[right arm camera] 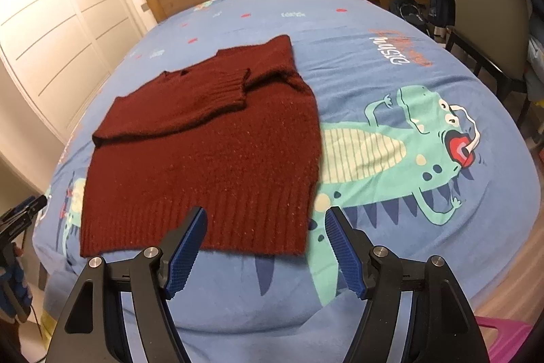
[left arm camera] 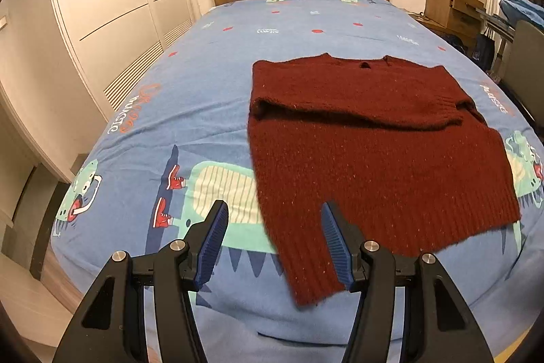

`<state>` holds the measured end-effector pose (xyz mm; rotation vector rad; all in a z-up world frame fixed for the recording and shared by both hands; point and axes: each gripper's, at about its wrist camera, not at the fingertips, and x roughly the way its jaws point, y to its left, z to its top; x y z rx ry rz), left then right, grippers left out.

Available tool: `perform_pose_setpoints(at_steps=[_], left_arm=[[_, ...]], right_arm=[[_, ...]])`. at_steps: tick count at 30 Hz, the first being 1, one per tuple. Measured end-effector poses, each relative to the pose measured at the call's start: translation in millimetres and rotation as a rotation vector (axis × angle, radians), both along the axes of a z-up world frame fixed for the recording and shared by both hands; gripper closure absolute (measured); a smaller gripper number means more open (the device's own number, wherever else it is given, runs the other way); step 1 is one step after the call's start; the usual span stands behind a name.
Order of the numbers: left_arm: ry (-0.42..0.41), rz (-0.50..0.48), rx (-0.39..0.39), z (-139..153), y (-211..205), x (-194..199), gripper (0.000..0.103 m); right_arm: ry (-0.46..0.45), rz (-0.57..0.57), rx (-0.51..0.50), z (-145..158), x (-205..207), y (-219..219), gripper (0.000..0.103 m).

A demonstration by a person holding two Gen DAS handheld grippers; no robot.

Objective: Fold small clothes
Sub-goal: 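Move both tools toward the ribbed sweater hem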

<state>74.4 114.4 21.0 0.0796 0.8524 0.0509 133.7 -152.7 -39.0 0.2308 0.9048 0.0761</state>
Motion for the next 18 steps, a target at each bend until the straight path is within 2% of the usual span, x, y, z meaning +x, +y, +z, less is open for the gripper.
perform_pose_setpoints(at_steps=[7,18], left_arm=[[0.023,0.007,0.006,-13.4,1.3,3.5,0.052],[0.107,0.024,0.021,-45.1,6.3,22.3,0.052]], right_arm=[[0.053,0.001,-0.013,-15.2,11.8,-3.2,0.029],[0.148,-0.014,0.008,-51.9,43.0,-14.5,0.029]])
